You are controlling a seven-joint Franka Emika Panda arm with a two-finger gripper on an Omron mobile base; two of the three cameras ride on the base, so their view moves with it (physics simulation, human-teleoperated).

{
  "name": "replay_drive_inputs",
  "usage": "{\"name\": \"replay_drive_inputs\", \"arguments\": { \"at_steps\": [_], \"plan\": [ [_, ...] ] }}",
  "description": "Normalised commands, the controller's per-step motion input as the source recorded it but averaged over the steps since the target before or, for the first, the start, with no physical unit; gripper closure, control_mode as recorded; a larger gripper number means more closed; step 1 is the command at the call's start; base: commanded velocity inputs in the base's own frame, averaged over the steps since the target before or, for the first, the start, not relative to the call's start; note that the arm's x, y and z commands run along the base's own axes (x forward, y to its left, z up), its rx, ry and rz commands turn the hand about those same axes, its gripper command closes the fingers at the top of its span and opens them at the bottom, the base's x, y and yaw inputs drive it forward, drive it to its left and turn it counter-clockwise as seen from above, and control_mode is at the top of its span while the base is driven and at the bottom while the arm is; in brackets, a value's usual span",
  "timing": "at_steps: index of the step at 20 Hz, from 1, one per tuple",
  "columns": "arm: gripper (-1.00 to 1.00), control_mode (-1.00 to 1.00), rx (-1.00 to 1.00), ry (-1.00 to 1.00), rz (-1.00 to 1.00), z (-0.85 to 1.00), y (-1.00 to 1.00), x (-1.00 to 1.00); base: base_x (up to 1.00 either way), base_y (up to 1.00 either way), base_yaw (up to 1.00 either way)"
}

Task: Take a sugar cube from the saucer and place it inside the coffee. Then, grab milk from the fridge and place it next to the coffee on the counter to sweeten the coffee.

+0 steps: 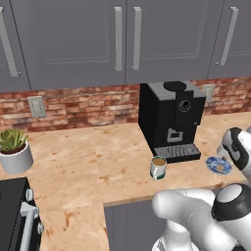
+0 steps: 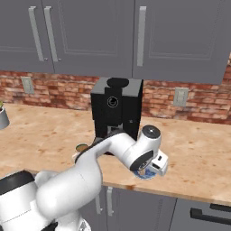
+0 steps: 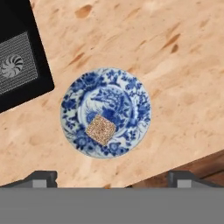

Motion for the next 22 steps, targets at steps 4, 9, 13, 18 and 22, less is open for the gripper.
{"name": "replay_drive_inputs", "arguments": {
  "at_steps": [4, 9, 13, 18, 22],
  "plan": [
    [-1.00, -1.00, 0.00, 0.05, 0.00, -0.35, 0.00, 0.23, 0.00, 0.00, 0.00],
    [-1.00, -1.00, 0.00, 0.05, 0.00, -0.29, 0.00, 0.22, 0.00, 0.00, 0.00],
    [-1.00, -1.00, 0.00, 0.02, 0.00, -0.26, 0.00, 0.17, 0.00, 0.00, 0.00],
    [-1.00, -1.00, 0.00, 0.01, 0.00, -0.22, 0.00, 0.12, 0.00, 0.00, 0.00],
    [-1.00, -1.00, 0.00, 0.01, 0.00, -0.19, 0.00, 0.10, 0.00, 0.00, 0.00]
  ]
}}
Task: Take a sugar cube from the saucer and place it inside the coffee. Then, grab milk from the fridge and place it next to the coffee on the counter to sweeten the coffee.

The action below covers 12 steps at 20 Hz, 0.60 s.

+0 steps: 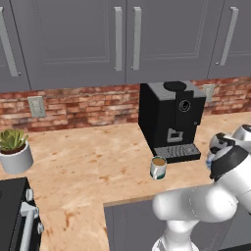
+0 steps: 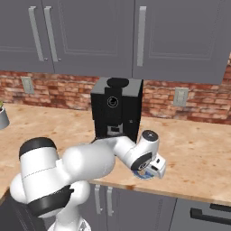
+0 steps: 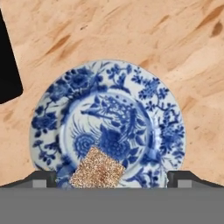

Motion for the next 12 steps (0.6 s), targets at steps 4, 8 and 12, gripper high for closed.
{"name": "replay_drive_inputs", "arguments": {
  "at_steps": [4, 8, 12],
  "plan": [
    [-1.00, -1.00, 0.00, 0.01, 0.00, -0.17, 0.00, 0.08, 0.00, 0.00, 0.00],
    [1.00, -1.00, 0.00, 0.02, 0.00, -0.16, 0.00, 0.09, 0.00, 0.00, 0.00],
    [1.00, -1.00, 0.00, 0.03, 0.00, -0.13, 0.02, 0.03, 0.00, 0.00, 0.00]
  ]
}}
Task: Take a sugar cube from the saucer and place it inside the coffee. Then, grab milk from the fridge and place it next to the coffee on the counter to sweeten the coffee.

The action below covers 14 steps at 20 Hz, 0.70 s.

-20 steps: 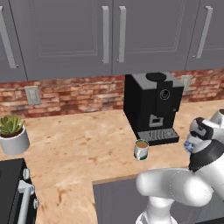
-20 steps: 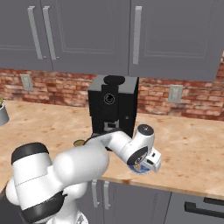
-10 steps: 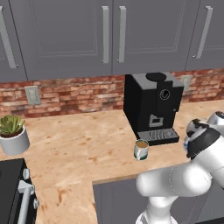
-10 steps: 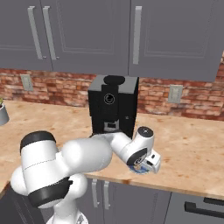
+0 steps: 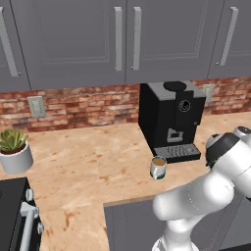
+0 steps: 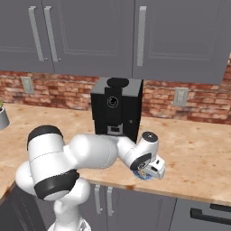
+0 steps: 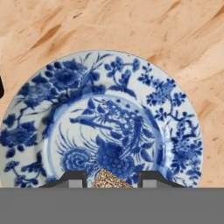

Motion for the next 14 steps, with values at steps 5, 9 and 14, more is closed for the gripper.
{"name": "replay_drive_inputs", "arguments": {
  "at_steps": [5, 9, 14],
  "plan": [
    [1.00, -1.00, 0.00, 0.01, 0.00, -0.05, 0.00, 0.00, 0.00, 0.00, 0.00],
    [1.00, -1.00, 0.00, 0.00, 0.00, 0.15, 0.09, -0.06, 0.00, 0.00, 0.00],
    [1.00, -1.00, -0.08, -0.08, 0.00, 0.46, 0.49, -0.19, 0.00, 0.00, 0.00]
  ]
}}
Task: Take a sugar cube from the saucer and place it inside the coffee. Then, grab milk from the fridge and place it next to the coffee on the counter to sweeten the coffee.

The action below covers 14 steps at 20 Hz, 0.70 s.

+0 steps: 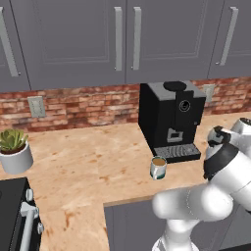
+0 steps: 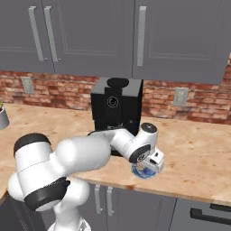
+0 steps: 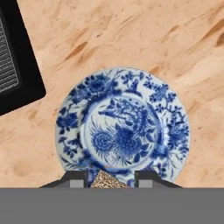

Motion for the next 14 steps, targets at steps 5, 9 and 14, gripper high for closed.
{"name": "replay_drive_inputs", "arguments": {
  "at_steps": [5, 9, 14],
  "plan": [
    [1.00, -1.00, -0.11, -0.11, 0.02, 0.54, 0.69, -0.19, 0.00, 0.00, 0.00],
    [1.00, -1.00, -0.14, -0.07, 0.05, 0.47, 0.79, -0.17, 0.00, 0.00, 0.00],
    [1.00, -1.00, -0.15, -0.08, 0.05, 0.54, 0.80, -0.11, 0.00, 0.00, 0.00]
  ]
}}
